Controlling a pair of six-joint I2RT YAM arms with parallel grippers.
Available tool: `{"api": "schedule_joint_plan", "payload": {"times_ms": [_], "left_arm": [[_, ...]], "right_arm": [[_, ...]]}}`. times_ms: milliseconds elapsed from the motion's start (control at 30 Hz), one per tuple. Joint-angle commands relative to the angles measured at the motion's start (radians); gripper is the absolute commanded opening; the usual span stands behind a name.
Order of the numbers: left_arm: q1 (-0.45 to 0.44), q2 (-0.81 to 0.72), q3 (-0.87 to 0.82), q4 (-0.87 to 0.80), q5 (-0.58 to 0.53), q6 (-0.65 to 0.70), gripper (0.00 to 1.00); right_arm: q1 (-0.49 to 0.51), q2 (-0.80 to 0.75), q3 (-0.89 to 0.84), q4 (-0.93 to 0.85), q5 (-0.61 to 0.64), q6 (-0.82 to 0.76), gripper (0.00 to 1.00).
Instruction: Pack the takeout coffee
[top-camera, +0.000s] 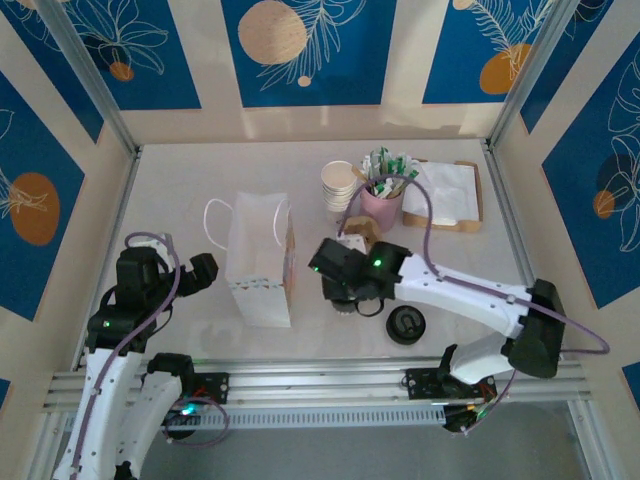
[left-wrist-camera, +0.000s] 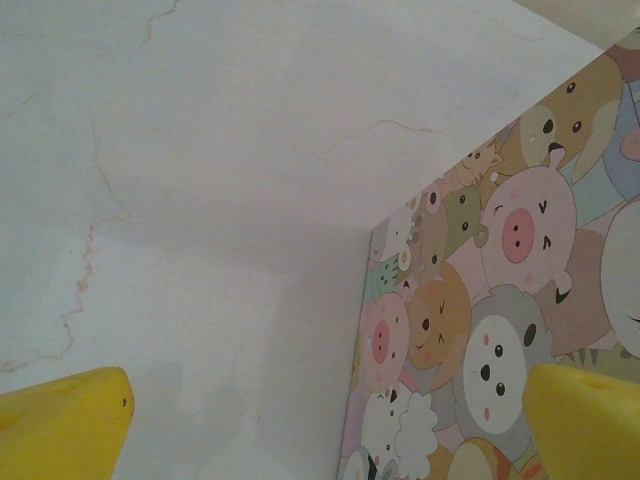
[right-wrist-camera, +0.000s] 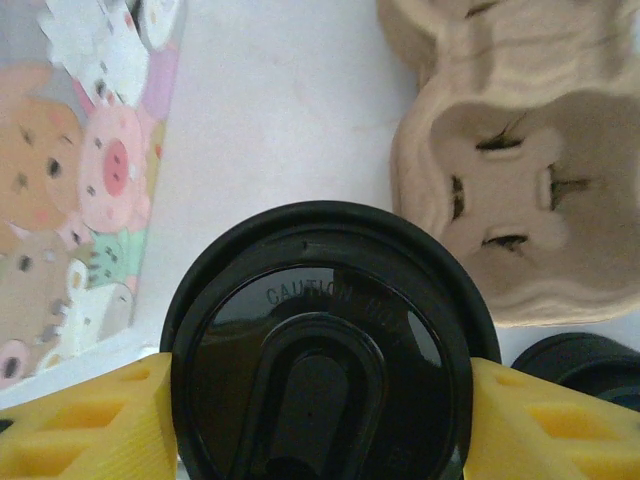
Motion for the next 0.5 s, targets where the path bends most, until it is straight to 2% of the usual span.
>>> {"api": "schedule_joint_plan", "payload": {"times_ms": [0, 233, 467], "left_arm": [[0.012, -0.010, -0.008, 0.020, 0.003, 0.008, 1.00], [0.012, -0.011, -0.008, 0.019, 0.002, 0.008, 1.00], [0.012, -0.008, -0.007, 0.016, -0.005, 0.009, 1.00]], "right_arm": [[-0.055, -0.111, 0.051, -0.096, 0.084, -0.046, 0.63], [-0.225, -0.252, 0.043, -0.136, 0.120, -0.100, 0.62], [-0.354, -0.337, 0.009, -0.029, -0.017, -0.173, 0.63]]}}
